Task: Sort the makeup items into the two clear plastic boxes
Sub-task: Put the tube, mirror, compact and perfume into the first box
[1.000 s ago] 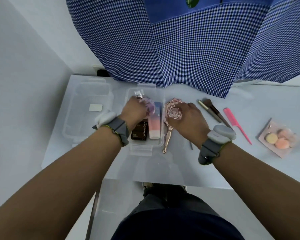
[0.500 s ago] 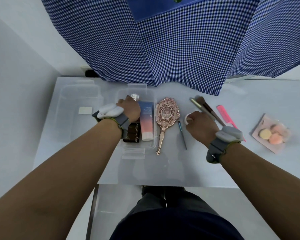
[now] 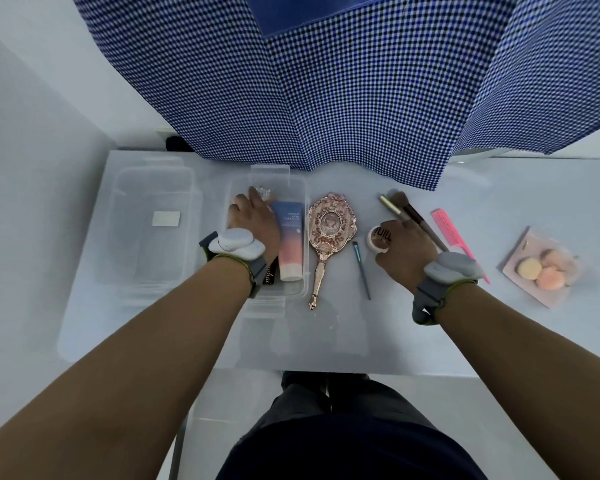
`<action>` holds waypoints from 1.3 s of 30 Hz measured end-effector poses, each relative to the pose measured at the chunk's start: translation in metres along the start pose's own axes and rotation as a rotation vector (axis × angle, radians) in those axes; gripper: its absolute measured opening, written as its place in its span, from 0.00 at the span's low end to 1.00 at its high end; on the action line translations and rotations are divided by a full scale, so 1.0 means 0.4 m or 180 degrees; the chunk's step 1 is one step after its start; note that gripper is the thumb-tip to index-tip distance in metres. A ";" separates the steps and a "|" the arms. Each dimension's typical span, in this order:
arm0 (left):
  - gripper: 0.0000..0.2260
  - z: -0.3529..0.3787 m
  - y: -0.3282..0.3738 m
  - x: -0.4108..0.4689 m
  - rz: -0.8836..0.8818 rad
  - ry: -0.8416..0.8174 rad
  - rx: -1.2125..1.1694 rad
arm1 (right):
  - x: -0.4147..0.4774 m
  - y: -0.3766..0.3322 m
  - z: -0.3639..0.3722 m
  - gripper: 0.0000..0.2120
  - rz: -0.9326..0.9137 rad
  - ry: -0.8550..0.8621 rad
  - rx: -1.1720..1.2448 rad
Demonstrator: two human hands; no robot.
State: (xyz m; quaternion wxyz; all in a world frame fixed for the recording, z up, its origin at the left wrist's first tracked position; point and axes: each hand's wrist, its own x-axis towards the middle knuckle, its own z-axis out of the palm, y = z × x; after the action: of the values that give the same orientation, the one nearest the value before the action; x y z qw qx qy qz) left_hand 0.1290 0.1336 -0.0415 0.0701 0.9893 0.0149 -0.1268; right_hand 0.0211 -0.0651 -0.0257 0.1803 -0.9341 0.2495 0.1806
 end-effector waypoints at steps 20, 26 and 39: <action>0.22 -0.069 -0.051 -0.028 0.1191 -0.0033 0.1680 | 0.028 0.015 0.043 0.27 -0.0626 0.0059 -0.0326; 0.23 -0.086 -0.051 -0.030 0.1230 -0.0073 0.2100 | 0.030 0.013 0.050 0.23 -0.0622 0.0104 -0.0390; 0.28 -0.079 -0.133 -0.040 0.1470 0.0087 0.0561 | -0.052 -0.108 -0.021 0.26 -0.0855 0.0640 0.0556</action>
State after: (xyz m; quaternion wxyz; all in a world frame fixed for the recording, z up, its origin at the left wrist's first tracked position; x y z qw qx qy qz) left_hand 0.1188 0.1906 -0.0142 0.0105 0.9704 -0.2217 -0.0949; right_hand 0.0293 -0.0254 0.0009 0.2574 -0.9532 0.1540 0.0383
